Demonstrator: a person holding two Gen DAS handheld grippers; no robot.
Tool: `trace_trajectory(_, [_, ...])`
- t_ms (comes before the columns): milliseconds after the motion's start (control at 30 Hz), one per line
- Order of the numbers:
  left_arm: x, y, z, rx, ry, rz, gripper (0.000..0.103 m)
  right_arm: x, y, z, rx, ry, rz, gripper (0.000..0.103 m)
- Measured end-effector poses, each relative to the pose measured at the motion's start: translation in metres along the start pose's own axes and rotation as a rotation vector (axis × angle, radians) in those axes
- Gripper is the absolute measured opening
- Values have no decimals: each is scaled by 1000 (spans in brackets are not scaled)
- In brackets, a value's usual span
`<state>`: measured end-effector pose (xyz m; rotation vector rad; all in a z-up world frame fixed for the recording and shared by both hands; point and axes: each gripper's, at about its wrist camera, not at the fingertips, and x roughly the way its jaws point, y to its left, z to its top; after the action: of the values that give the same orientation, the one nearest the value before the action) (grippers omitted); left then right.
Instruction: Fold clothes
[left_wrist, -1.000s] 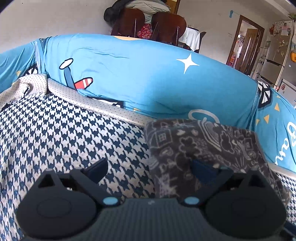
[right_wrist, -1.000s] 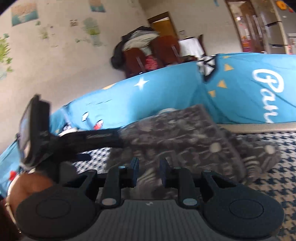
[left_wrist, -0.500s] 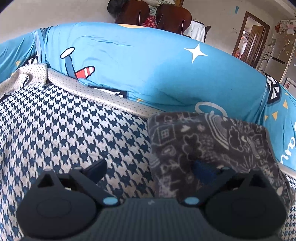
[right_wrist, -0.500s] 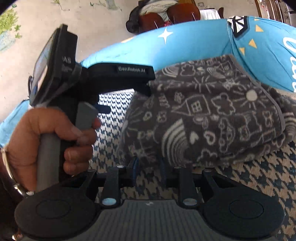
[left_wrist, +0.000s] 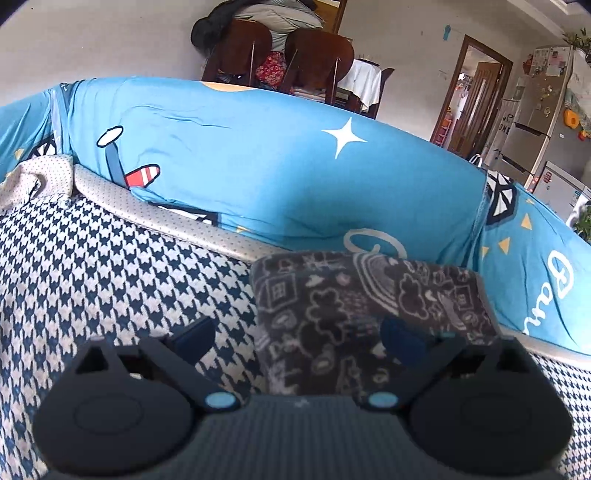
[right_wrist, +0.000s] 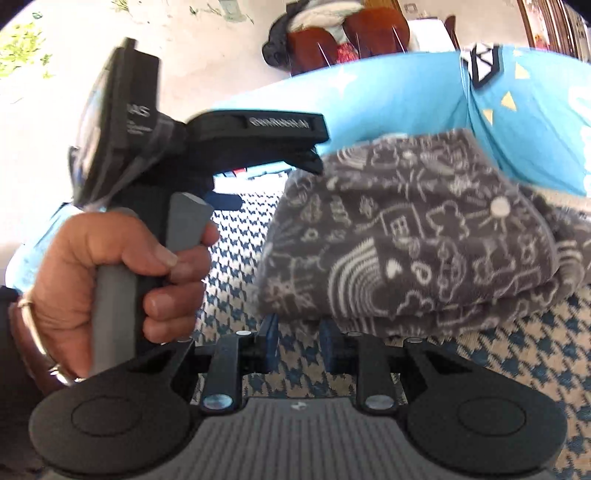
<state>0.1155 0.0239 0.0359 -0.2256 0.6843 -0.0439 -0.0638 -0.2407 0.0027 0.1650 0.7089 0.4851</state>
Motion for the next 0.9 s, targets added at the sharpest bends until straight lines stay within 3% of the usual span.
trace_trajectory(133, [2, -10, -4, 22, 9, -13, 100, -11, 7, 4, 1, -57, -29, 24])
trace_trajectory(300, [8, -21, -13, 56, 25, -25, 100, -8, -7, 11, 32, -163, -147, 26])
trace_trajectory(367, [11, -26, -17, 78, 32, -24, 100, 4, -15, 13, 56, -158, -189, 26])
trace_trajectory(467, [19, -30, -22, 86, 53, -12, 101, 21, -25, 9, 78, -73, -190, 26])
trace_trajectory(567, [28, -27, -26, 63, 77, 0, 102, 30, -24, 5, 79, -55, -199, 26])
trace_trajectory(900, [24, -29, -25, 7, 101, 4, 103, 27, -18, 15, 93, -16, -197, 26])
